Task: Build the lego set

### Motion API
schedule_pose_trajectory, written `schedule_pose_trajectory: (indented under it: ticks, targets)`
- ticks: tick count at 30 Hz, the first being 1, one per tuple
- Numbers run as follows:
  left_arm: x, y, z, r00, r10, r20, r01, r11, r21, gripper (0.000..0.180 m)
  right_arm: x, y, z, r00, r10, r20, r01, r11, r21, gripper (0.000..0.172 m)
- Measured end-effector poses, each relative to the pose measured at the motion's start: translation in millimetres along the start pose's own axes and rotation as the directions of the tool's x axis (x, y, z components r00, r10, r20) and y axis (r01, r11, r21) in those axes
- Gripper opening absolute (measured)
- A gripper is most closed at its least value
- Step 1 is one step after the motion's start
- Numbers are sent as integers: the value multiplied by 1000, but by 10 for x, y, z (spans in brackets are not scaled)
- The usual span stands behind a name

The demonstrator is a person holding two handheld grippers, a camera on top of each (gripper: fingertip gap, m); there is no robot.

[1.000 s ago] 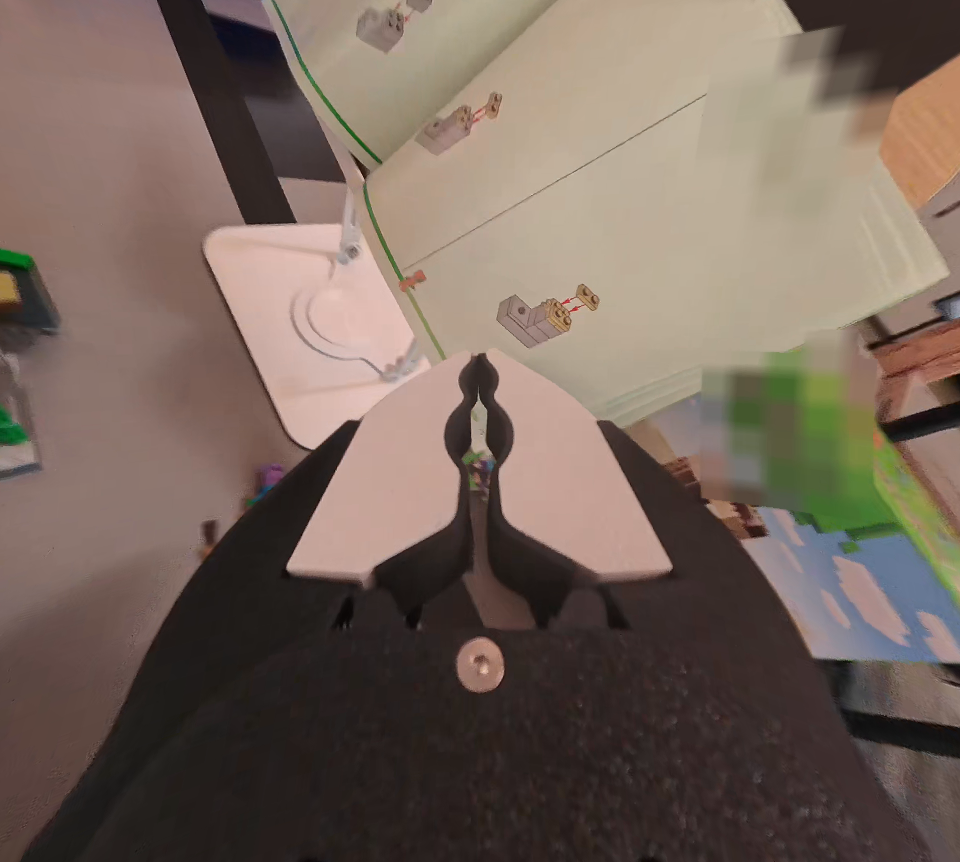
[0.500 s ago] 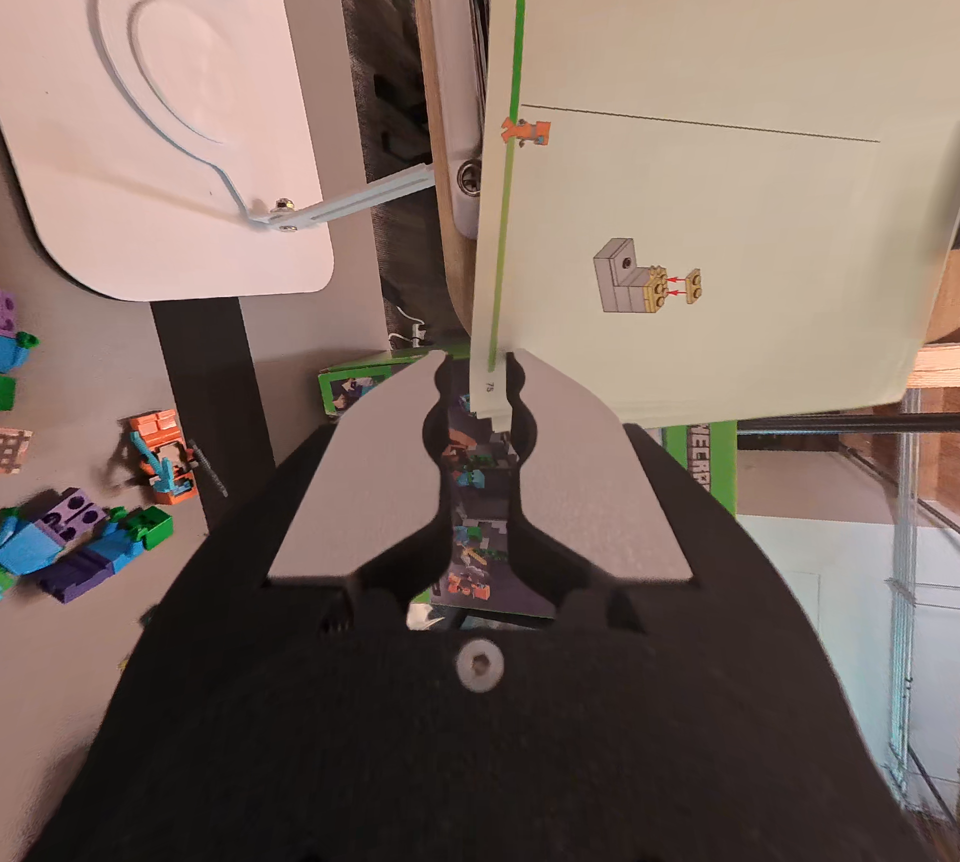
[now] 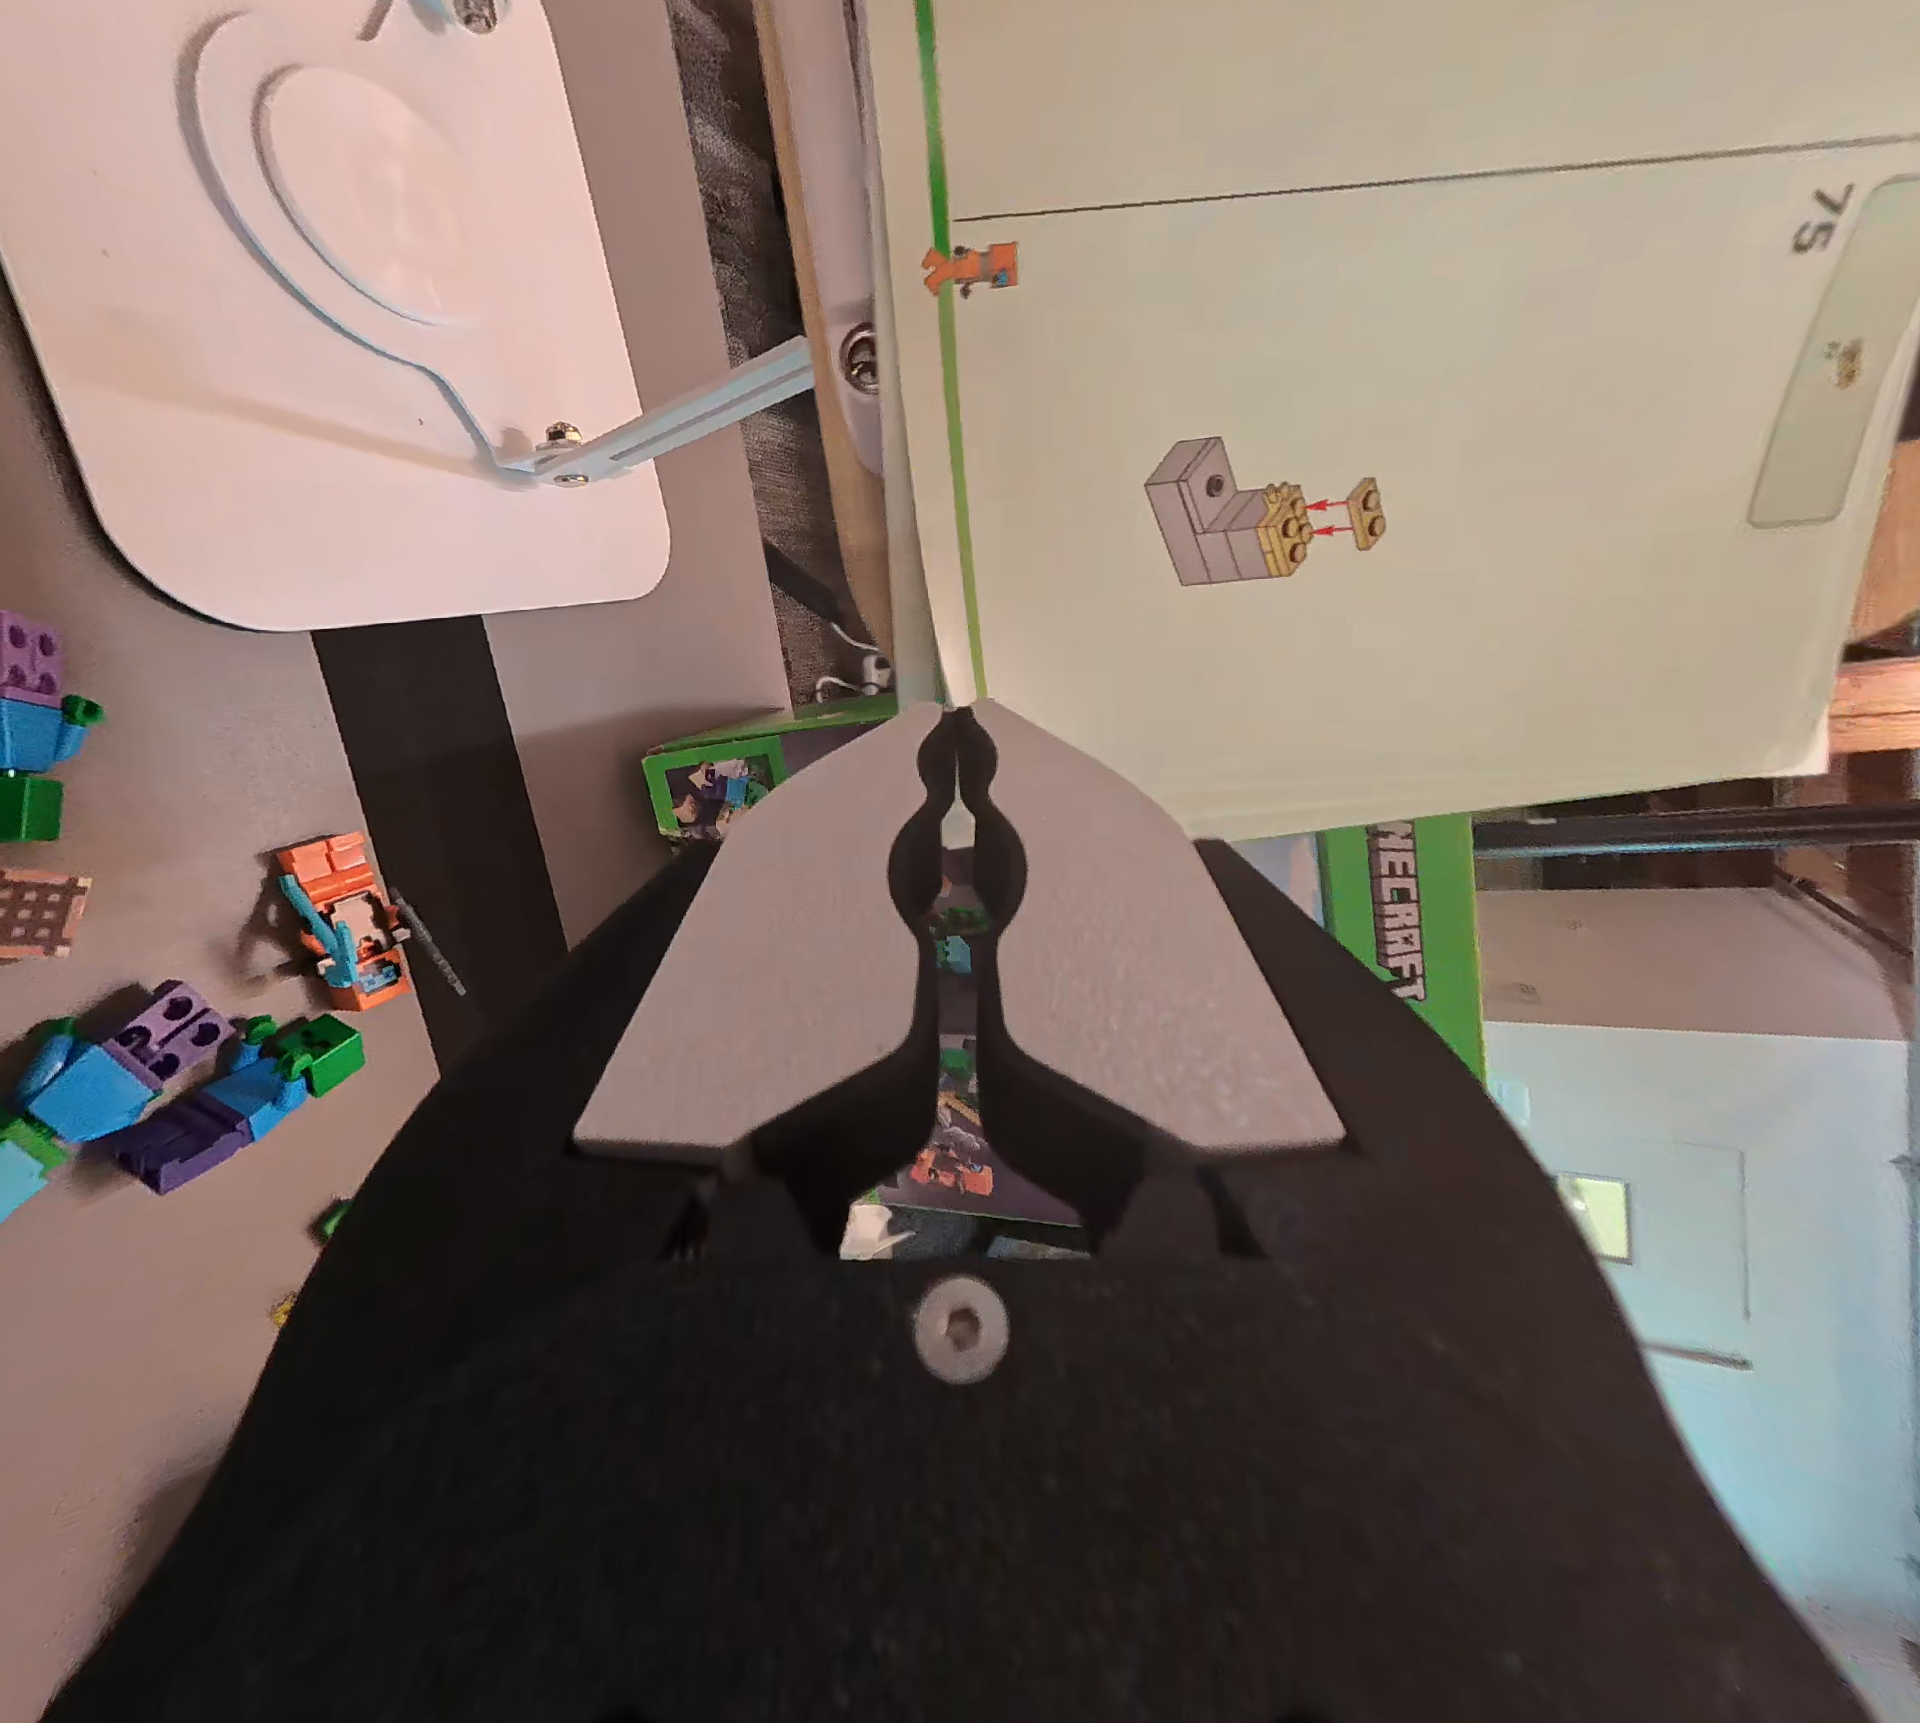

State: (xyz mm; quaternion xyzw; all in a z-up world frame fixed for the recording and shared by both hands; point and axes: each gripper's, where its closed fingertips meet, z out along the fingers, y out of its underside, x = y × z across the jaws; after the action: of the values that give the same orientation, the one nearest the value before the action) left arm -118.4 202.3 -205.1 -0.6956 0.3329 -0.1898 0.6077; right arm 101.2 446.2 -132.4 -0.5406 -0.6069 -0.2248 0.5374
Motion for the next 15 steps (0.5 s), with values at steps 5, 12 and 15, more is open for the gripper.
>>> schedule_pose_trajectory:
  ticks: [5, 12, 15]
  targets:
    - [13, -1, -1, 1000, 1, -8, -1, 1000, -3, 0, 101, -32, -50, 999, 32, -9, -32, 999, 8, 0]
    - [9, -23, -15, 1000, 1, -9, 0, 1000, 4, 0, 245, -319, -150, 986, 168, -4, -167, 980, 111, 0]
    - [15, -28, -17, 1000, 3, -11, -3, 1000, 4, 0, 268, -470, -135, 979, 201, 16, -201, 969, 141, 0]
